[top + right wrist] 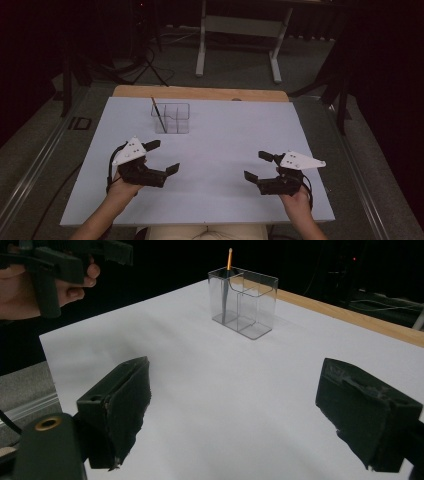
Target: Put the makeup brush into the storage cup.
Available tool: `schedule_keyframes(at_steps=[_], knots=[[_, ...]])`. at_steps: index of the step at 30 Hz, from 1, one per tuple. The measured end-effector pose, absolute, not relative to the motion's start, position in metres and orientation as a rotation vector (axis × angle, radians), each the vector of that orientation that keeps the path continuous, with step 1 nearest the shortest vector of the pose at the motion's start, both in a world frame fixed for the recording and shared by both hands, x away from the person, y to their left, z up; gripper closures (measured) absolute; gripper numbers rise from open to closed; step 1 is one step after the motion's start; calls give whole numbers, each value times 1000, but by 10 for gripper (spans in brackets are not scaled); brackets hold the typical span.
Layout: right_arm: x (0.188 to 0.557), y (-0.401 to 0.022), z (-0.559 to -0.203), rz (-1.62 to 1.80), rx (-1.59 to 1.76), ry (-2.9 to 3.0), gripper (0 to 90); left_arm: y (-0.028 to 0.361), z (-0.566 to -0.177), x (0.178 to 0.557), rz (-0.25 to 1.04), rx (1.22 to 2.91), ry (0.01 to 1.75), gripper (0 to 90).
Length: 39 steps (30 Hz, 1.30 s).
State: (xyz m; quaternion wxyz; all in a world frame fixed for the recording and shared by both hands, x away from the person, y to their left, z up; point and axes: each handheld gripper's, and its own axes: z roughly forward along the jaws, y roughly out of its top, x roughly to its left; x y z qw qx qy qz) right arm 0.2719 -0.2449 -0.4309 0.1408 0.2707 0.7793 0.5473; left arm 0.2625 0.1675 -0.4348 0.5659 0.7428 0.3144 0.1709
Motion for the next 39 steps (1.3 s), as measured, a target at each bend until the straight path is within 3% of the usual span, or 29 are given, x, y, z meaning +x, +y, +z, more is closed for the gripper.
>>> schedule_keyframes(at_steps=[39], knots=[[275,-252,-441,1550,789,2250,143,165,-479,247,311,1751,698,31]])
